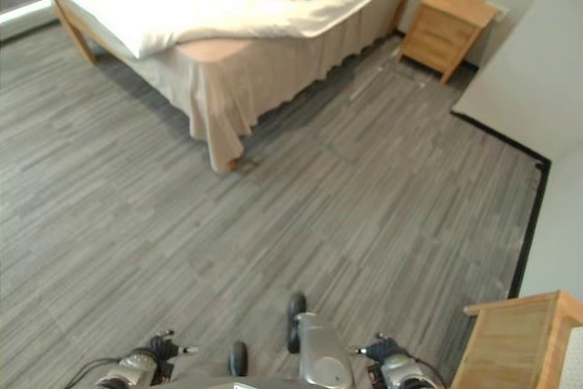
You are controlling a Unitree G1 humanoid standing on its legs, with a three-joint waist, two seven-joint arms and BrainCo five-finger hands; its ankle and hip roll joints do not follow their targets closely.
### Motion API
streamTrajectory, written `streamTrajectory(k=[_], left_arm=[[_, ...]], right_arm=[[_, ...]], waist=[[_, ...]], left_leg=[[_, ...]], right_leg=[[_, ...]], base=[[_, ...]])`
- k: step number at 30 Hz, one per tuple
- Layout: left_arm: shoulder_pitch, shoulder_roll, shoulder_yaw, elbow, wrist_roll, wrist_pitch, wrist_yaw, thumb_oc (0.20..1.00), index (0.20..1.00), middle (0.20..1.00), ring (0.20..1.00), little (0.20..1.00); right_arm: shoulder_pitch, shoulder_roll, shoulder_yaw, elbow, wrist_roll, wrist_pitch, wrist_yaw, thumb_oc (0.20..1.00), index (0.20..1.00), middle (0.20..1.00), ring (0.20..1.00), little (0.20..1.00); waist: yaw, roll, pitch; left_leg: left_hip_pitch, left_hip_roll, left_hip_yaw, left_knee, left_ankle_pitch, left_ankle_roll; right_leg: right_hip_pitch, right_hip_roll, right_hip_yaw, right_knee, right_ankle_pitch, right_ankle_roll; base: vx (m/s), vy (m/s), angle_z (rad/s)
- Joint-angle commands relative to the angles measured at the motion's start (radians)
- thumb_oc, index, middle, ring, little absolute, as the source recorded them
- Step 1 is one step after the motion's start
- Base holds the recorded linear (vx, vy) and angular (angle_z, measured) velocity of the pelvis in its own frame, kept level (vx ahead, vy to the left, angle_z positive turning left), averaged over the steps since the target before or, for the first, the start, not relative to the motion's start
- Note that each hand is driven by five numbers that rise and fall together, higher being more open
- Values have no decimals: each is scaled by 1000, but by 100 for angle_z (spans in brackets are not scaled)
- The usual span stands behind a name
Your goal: Tidy up the quilt and then pick up the clothes from the bed and put them into the laundry hamper.
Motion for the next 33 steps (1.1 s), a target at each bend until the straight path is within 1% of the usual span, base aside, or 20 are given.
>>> streamTrajectory(k=[1, 6, 7, 8, 9, 10, 11, 12, 13, 14, 16, 17, 18, 21, 22, 25, 26, 30, 32, 33], left_arm=[[-1, -24, -35, 8, 57, -6, 0, 1000, 1000, 1000, 1000, 1000], [15, -32, -47, 12, 49, -45, 18, 1000, 1000, 1000, 1000, 1000], [19, -27, -45, 0, 33, -52, 17, 1000, 1000, 1000, 1000, 1000], [20, -19, -34, -19, 5, -59, 7, 1000, 1000, 1000, 1000, 1000], [20, -19, -30, -22, 2, -64, 8, 1000, 1000, 1000, 1000, 1000], [18, -20, -21, -35, -2, -71, 10, 1000, 1000, 1000, 1000, 1000], [7, -24, -7, -53, 7, -69, 10, 1000, 1000, 1000, 1000, 1000], [1, -24, -5, -55, 8, -77, 5, 1000, 1000, 1000, 1000, 1000], [-2, -28, -2, -56, -16, -92, 4, 1000, 1000, 1000, 1000, 1000], [-1, -29, -1, -56, -20, -94, 6, 1000, 1000, 1000, 1000, 1000], [13, -41, 6, -46, -54, -109, 30, 1000, 1000, 1000, 1000, 1000], [13, -42, 6, -45, -54, -110, 32, 1000, 1000, 1000, 1000, 1000], [9, -48, -5, -44, -43, -101, 51, 1000, 1000, 1000, 1000, 1000], [3, -51, 0, -50, -34, -62, 71, 1000, 1000, 1000, 1000, 1000], [-1, -54, 17, -49, -22, -22, 94, 1000, 1000, 1000, 1000, 1000], [-11, -36, 22, -29, -50, -17, 132, 1000, 1000, 1000, 1000, 1000], [-16, -29, 18, -30, -66, -15, 136, 1000, 1000, 1000, 1000, 1000], [-38, 8, 3, -41, -97, -28, 137, 1000, 1000, 1000, 1000, 1000], [-53, 21, -9, -44, -110, -36, 136, 1000, 1000, 1000, 1000, 1000], [-57, 26, -17, -44, -126, -34, 137, 1000, 1000, 1000, 1000, 1000]], right_arm=[[2, -14, 17, 9, 60, -11, -10, 1000, 1000, 1000, 1000, 1000], [43, -26, -6, 29, 31, 0, -2, 1000, 1000, 1000, 1000, 1000], [46, -30, -6, 36, -17, 10, 5, 1000, 1000, 1000, 1000, 1000], [44, -47, 9, 46, -45, -1, 11, 1000, 1000, 1000, 1000, 1000], [44, -50, 12, 46, -46, -7, 12, 1000, 1000, 1000, 1000, 1000], [37, -61, 15, 43, -49, -11, 12, 1000, 1000, 1000, 1000, 1000], [24, -79, 23, 43, -38, -32, 8, 1000, 1000, 1000, 1000, 1000], [13, -88, 24, 43, -26, -46, 9, 1000, 1000, 1000, 1000, 1000], [-10, -94, 19, 28, -25, -69, 11, 1000, 1000, 1000, 1000, 1000], [-14, -94, 18, 25, -30, -73, 12, 1000, 1000, 1000, 1000, 1000], [-33, -87, 21, 8, -74, -68, 21, 1000, 1000, 1000, 1000, 1000], [-33, -86, 21, 8, -77, -69, 22, 1000, 1000, 1000, 1000, 1000], [-26, -80, 21, 14, -77, -83, 17, 1000, 1000, 1000, 1000, 1000], [-21, -65, 23, 19, -58, -103, -1, 1000, 1000, 1000, 1000, 1000], [-30, -53, 23, 10, -52, -78, -11, 1000, 1000, 1000, 1000, 1000], [-35, -41, 11, 29, -82, -89, 6, 1000, 1000, 1000, 1000, 1000], [-34, -37, 13, 30, -96, -99, 8, 1000, 1000, 1000, 1000, 1000], [-46, -29, 53, 18, -59, -105, 2, 1000, 1000, 1000, 1000, 1000], [-43, -30, 73, 9, -46, -95, -3, 1000, 1000, 1000, 1000, 1000], [-42, -26, 77, 9, -44, -78, -5, 1000, 1000, 1000, 1000, 1000]], waist=[[-46, 6, 5], [-79, 30, -44], [-83, 43, -59], [-64, 43, -69], [-62, 38, -73], [-33, 17, -59], [12, -1, -28], [29, -5, -15], [62, -11, -1], [68, -14, 2], [94, 10, -5], [97, 11, -3], [91, 26, -10], [83, 23, -26], [96, 23, -47], [84, 40, -34], [79, 44, -27], [70, 50, -6], [37, 25, 1], [12, 13, -5]], left_leg=[[74, -47, 26, 101, -165, 19], [173, -9, 77, 222, -181, -49], [182, 24, 94, 322, -106, -94], [115, 49, 74, 570, 29, -140], [87, 44, 65, 606, 49, -143], [-56, 22, 47, 822, 76, -142], [-256, 20, 24, 989, 41, -116], [-318, 33, 25, 965, 26, -100], [-352, 23, 64, 755, -5, -66], [-348, 20, 73, 721, -11, -61], [-357, 6, 140, 348, 25, -61], [-349, 7, 152, 311, 31, -61], [-344, 57, 293, 171, 77, -81], [-308, 81, 406, 144, 70, -62], [-295, 66, 399, 128, 65, -43], [-222, 58, 350, 106, 45, 1], [-197, 62, 332, 94, 42, 2], [-118, 85, 232, 39, 50, -19], [-65, 52, 127, 5, 20, -21], [-46, 39, 55, 1, -1, -15]], right_leg=[[41, 17, -31, -152, 247, 37], [71, 32, -91, -193, 206, -25], [90, 47, -101, -190, 188, -50], [141, 58, -92, -177, 156, -85], [146, 53, -89, -175, 152, -89], [198, 45, -58, -180, 132, -107], [262, 42, -25, -172, 110, -115], [290, 42, -16, -163, 102, -116], [354, 42, 7, -154, 80, -108], [362, 41, 14, -155, 77, -105], [415, 76, 44, -172, 45, -90], [422, 76, 44, -171, 40, -88], [477, 87, -4, -143, -23, -87], [523, 85, -59, -70, -113, -80], [537, 80, -67, 11, -153, -75], [341, -21, -79, 479, -29, 18], [304, -41, -80, 485, -24, 17], [264, -17, -86, 233, 2, -4], [236, -10, -8, -25, 96, 14], [196, -10, 101, -129, 167, 33]], base=[[777, -279, 16], [630, -231, 6], [740, -333, 29], [670, -316, 12], [633, -321, -24], [511, -244, -38], [553, -217, -41], [714, -35, -101], [561, 74, -129], [711, 172, -129], [509, 141, -73], [635, 97, -62], [611, 73, -42], [508, 90, 21], [611, 180, 59], [594, 137, 55], [469, -69, 83], [292, -280, 137], [488, -437, 173], [466, -421, 176]])
